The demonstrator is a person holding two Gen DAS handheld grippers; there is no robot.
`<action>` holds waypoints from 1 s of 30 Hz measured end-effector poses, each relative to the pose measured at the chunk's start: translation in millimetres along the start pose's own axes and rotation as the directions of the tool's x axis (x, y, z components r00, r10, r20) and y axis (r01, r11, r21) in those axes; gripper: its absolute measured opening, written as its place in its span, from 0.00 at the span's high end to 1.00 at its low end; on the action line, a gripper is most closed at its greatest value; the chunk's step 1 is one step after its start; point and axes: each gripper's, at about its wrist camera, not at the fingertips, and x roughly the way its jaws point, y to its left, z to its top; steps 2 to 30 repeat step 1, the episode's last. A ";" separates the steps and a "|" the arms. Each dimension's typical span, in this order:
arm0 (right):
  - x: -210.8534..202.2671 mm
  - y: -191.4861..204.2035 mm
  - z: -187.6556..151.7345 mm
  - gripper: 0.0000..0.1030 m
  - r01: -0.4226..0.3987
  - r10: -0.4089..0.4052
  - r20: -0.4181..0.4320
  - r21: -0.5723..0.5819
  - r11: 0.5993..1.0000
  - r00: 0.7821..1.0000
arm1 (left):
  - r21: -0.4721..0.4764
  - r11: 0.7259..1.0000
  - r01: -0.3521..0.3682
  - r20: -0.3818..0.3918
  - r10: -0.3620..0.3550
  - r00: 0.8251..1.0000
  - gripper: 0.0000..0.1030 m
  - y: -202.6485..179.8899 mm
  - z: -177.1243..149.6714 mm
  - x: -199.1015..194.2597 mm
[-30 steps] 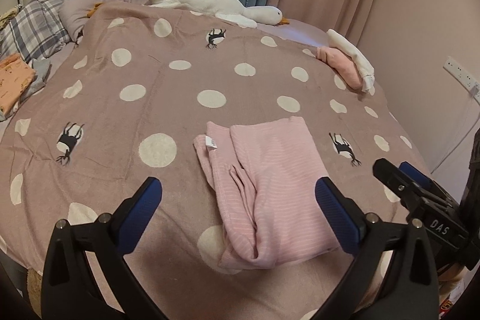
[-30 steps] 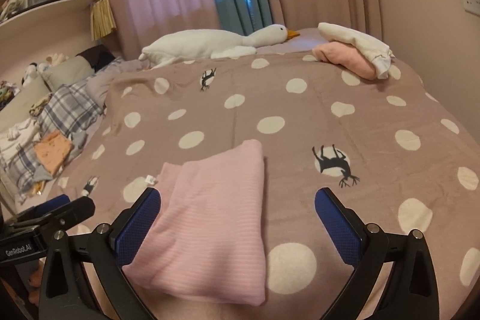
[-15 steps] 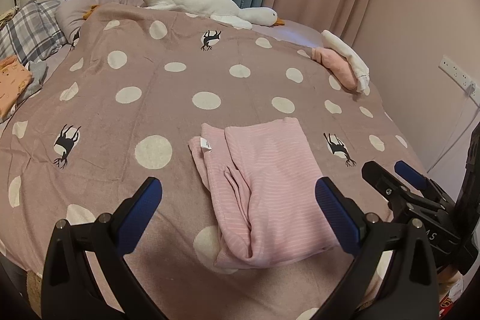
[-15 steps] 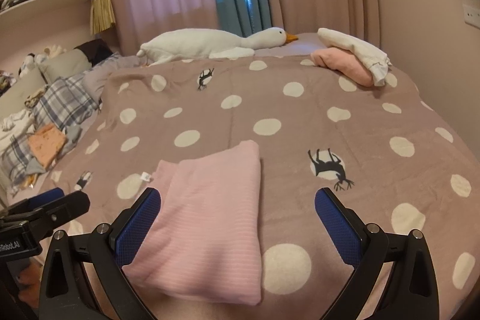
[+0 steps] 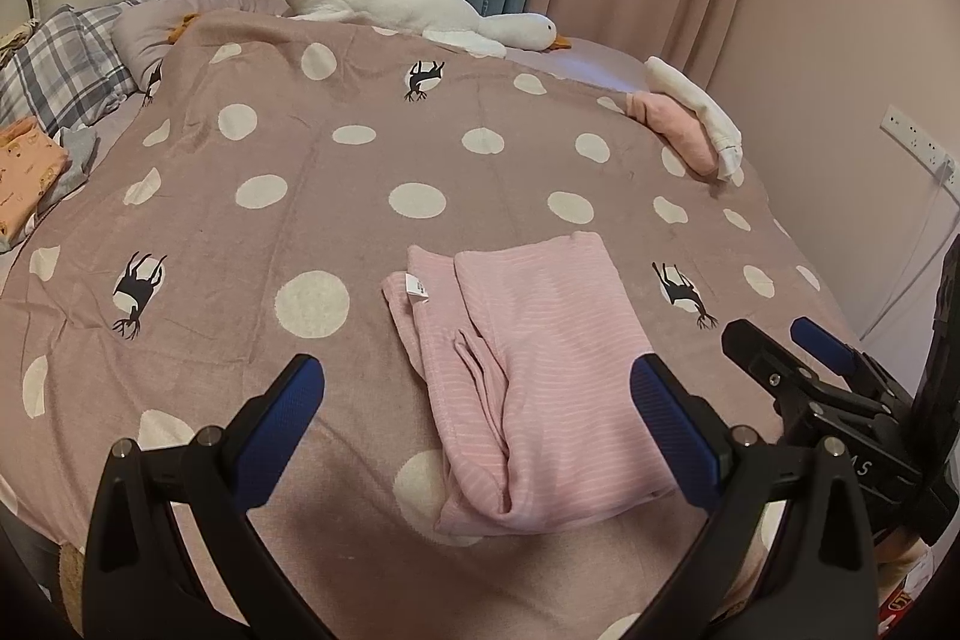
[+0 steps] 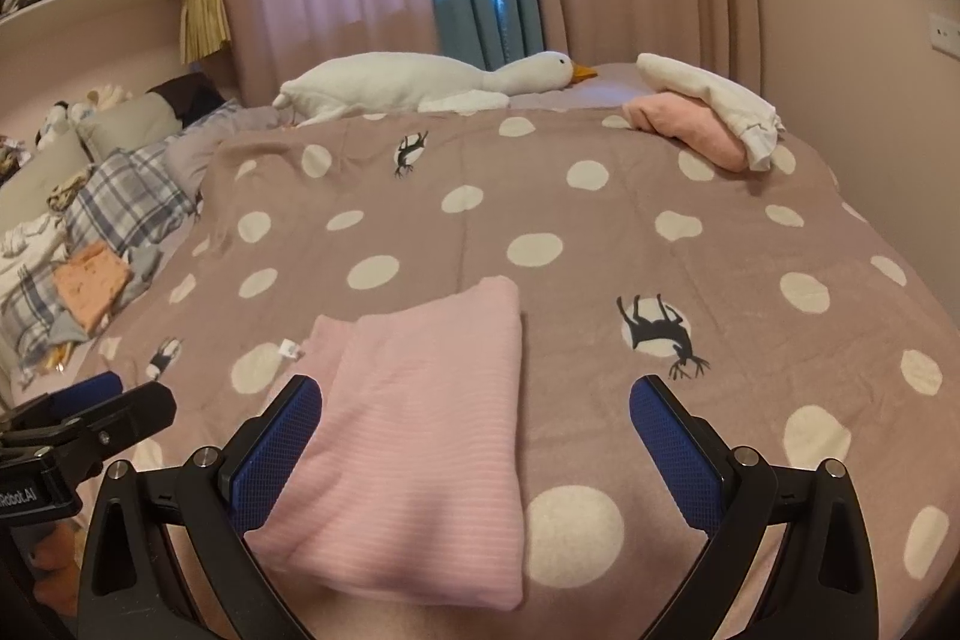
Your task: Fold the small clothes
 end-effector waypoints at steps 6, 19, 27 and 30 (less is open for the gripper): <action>-0.1 0.0 -0.1 0.01 0.001 -0.001 -0.001 -0.001 1.000 1.000 | 0.001 1.000 -0.003 0.000 0.003 1.000 0.01 0.1 -0.2 -0.1; -0.1 0.0 -0.1 0.01 0.001 -0.001 -0.001 -0.001 1.000 1.000 | 0.001 1.000 -0.003 0.000 0.003 1.000 0.01 0.1 -0.2 -0.1; -0.1 0.0 -0.1 0.01 0.001 -0.001 -0.001 -0.001 1.000 1.000 | 0.001 1.000 -0.003 0.000 0.003 1.000 0.01 0.1 -0.2 -0.1; -0.1 0.0 -0.1 0.01 0.001 -0.001 -0.001 -0.001 1.000 1.000 | 0.001 1.000 -0.003 0.000 0.003 1.000 0.01 0.1 -0.2 -0.1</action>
